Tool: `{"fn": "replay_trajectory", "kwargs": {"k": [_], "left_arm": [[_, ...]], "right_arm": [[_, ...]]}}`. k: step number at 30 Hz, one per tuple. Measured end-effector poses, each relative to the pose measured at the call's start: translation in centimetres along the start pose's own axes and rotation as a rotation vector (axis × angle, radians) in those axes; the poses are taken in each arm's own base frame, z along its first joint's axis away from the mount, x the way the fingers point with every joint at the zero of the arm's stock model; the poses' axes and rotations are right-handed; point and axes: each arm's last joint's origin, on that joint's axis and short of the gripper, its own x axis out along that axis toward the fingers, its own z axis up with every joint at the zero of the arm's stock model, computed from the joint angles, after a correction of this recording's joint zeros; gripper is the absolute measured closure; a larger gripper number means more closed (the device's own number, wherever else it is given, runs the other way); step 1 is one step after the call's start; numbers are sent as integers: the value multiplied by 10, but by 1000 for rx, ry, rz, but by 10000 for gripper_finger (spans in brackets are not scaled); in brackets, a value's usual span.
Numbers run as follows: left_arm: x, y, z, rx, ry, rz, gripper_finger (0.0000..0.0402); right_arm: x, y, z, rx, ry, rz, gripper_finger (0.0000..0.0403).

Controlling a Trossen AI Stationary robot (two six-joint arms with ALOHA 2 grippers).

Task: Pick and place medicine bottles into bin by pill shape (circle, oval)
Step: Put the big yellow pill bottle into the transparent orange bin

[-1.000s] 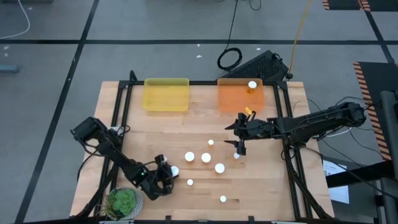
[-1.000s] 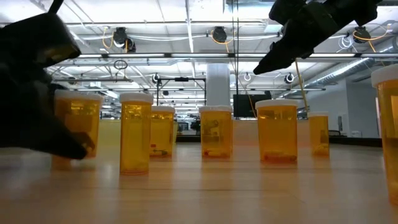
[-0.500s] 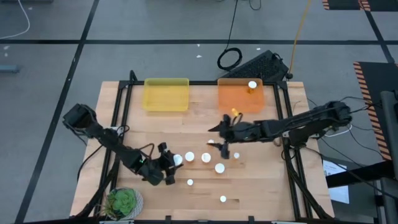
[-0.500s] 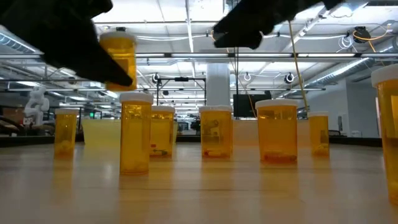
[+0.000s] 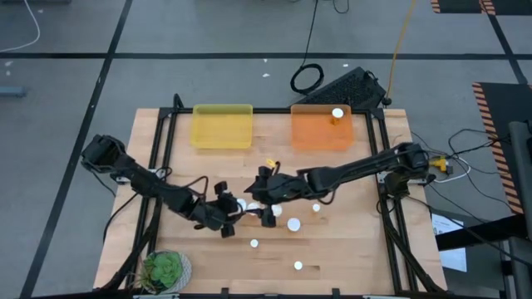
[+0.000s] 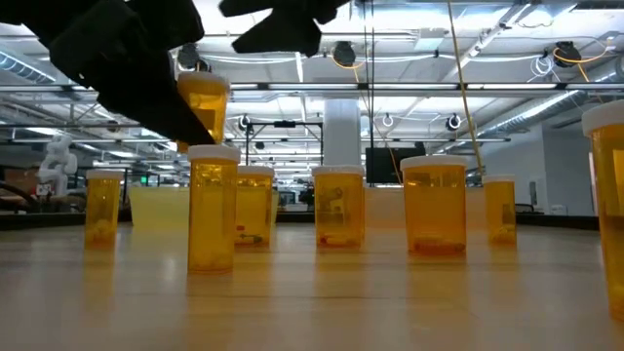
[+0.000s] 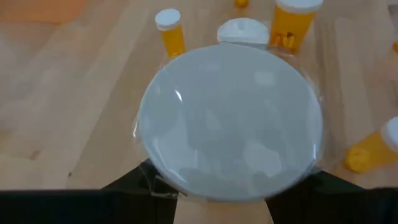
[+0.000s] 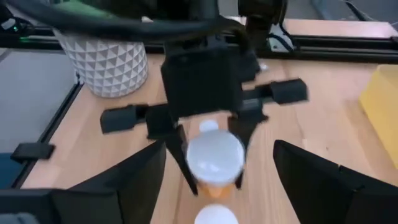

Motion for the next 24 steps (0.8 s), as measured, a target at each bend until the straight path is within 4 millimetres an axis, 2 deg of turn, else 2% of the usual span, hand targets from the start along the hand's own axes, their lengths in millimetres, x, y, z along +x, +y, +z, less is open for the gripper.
{"fn": "replay_trajectory", "kwargs": {"k": [11, 19, 24], "left_arm": [[-2, 12, 11, 21, -30, -5, 213], [-7, 15, 15, 34, -45, -11, 213], [-6, 17, 16, 41, -45, -4, 213]], "right_arm": [[14, -8, -10, -6, 30, -16, 77], [32, -16, -16, -10, -3, -6, 76], [35, -23, -16, -10, -11, -18, 81]]}}
